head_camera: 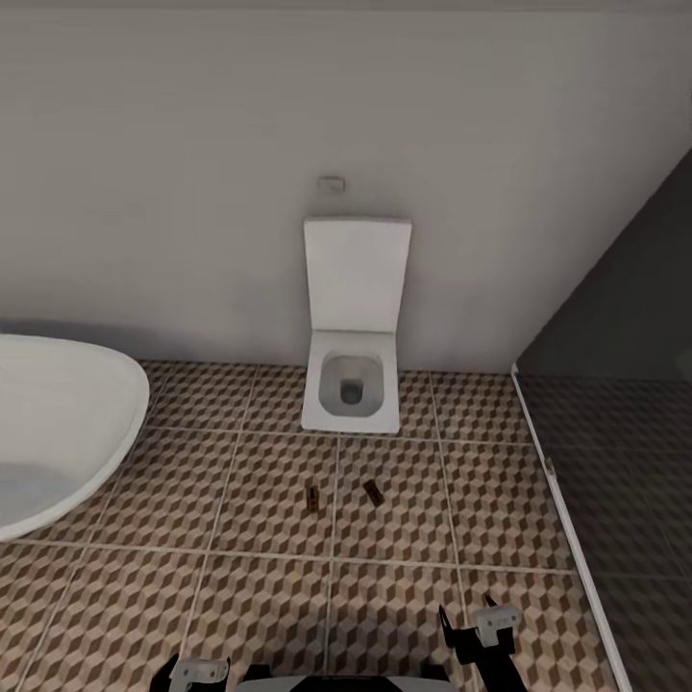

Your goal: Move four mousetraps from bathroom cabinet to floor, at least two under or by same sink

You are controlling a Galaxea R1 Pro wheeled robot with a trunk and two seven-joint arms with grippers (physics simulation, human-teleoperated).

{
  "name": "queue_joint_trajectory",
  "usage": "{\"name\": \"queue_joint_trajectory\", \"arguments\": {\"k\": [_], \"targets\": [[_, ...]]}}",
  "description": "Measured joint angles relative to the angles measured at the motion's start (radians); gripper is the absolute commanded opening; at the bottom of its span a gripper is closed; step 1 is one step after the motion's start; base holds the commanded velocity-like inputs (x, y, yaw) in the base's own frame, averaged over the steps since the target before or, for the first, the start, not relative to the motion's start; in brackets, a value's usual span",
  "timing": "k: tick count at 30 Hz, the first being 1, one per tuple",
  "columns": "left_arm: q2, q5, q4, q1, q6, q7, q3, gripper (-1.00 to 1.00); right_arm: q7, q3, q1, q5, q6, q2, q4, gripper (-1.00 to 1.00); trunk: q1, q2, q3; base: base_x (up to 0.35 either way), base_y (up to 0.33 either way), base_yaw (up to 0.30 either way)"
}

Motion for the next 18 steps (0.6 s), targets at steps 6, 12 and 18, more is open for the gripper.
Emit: {"name": "queue_joint_trajectory", "arguments": {"k": [6, 12, 18], "targets": [[0.000, 0.000, 0.000, 0.000, 0.000, 0.000, 0.000, 1.00, 0.001, 0.000, 0.000, 0.000, 0.000, 0.000, 0.000, 1.00, 0.000, 0.000, 0.010, 0.000, 0.000, 0.000], [-0.001, 0.000, 0.000, 0.000, 0.000, 0.000, 0.000, 1.00, 0.001, 0.000, 0.000, 0.000, 0.001, 0.000, 0.000, 1.00, 0.000, 0.000, 0.019, 0.000, 0.000, 0.000], [0.000, 0.000, 0.000, 0.000, 0.000, 0.000, 0.000, 1.00, 0.001, 0.000, 0.000, 0.000, 0.001, 0.000, 0.000, 1.00, 0.000, 0.000, 0.029, 0.000, 0.000, 0.000]]}}
